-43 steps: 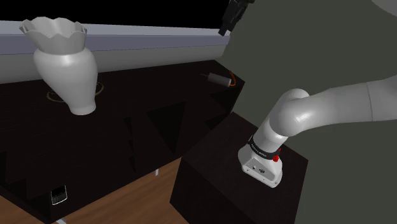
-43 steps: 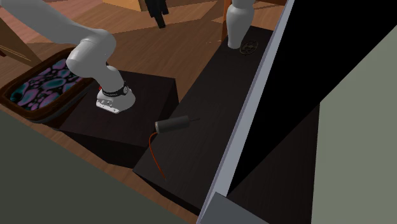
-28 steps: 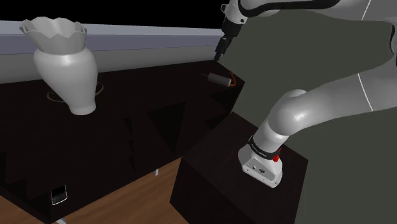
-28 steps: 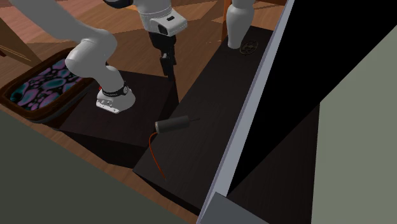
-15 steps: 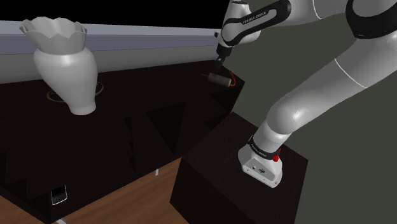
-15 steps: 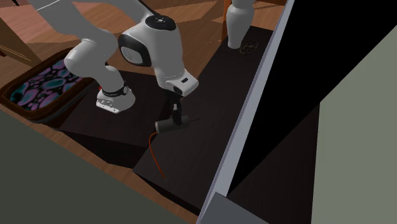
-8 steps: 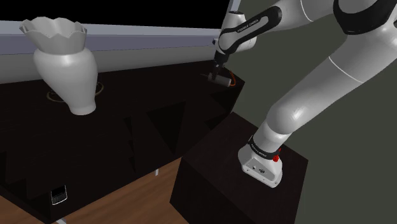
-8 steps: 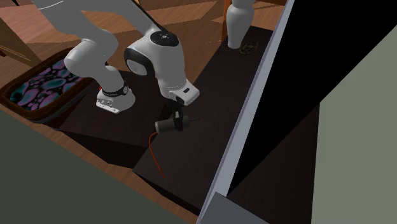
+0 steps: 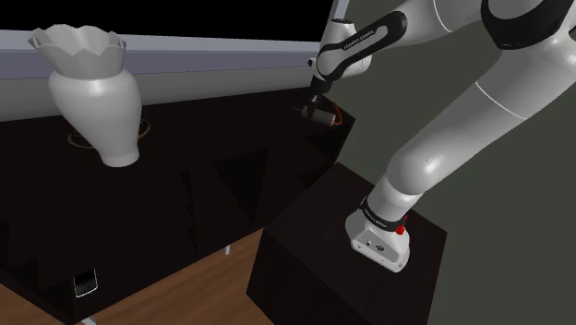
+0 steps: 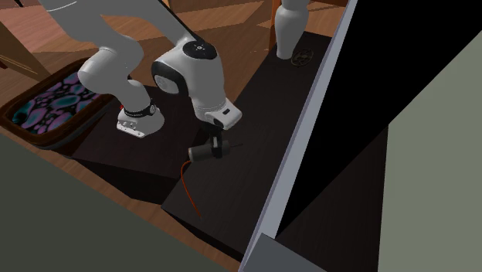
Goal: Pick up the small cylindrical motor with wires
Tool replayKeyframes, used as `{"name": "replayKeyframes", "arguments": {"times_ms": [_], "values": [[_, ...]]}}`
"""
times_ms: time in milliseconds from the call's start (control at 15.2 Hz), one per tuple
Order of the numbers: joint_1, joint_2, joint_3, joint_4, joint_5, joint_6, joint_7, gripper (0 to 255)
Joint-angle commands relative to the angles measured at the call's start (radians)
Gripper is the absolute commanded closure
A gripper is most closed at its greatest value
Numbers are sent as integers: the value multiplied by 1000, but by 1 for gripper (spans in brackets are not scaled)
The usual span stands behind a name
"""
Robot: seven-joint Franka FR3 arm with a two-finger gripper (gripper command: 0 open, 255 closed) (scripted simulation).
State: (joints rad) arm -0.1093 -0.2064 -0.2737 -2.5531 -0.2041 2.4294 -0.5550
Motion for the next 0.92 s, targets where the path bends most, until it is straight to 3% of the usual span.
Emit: {"name": "replayKeyframes", "arguments": {"times_ms": [0, 198, 858], "values": [[0, 1, 0, -1, 0, 0, 0, 255], [0, 2, 0, 0, 0, 0, 0, 255], [1, -88, 13, 65, 1, -154, -5, 255]]}}
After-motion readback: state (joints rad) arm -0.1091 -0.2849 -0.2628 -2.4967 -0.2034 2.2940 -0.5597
